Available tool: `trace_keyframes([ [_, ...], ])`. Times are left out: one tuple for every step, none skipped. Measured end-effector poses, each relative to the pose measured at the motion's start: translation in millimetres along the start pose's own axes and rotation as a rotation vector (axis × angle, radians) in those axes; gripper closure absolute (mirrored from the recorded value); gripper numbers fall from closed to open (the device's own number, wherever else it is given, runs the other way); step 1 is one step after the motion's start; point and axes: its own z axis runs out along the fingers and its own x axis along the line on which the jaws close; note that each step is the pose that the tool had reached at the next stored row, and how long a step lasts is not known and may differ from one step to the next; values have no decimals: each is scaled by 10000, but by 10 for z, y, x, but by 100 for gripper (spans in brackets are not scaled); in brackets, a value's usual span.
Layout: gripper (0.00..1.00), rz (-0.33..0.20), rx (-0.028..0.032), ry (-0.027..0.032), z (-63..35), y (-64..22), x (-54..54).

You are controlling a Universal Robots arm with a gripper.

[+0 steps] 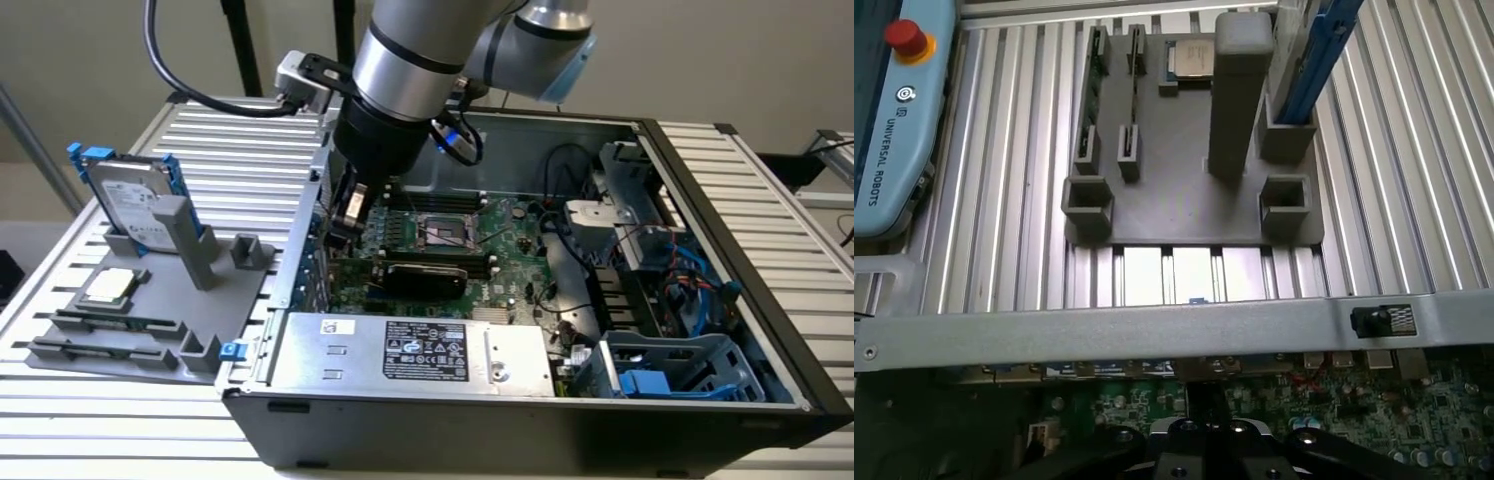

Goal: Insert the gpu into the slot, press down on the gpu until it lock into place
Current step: 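Press down on the gpu until it lock into place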

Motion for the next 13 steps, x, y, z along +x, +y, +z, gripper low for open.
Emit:
trace_keyframes([
  [89,22,1,28,-1,0,1],
  [89,43,2,54,-1,0,5],
  [89,63,2,77,-2,0,11],
  [89,79,4,93,-1,-1,18],
  [89,95,5,108,0,-2,27],
  [89,111,5,118,0,-4,38],
  [89,129,5,127,0,-5,51],
  [89,150,6,138,0,-6,61],
  [89,178,5,145,0,-6,62],
  [89,200,5,145,0,-6,62],
  [89,225,4,138,0,-7,62],
  [89,250,2,130,-1,-9,62],
  [89,276,0,122,-1,-11,62],
])
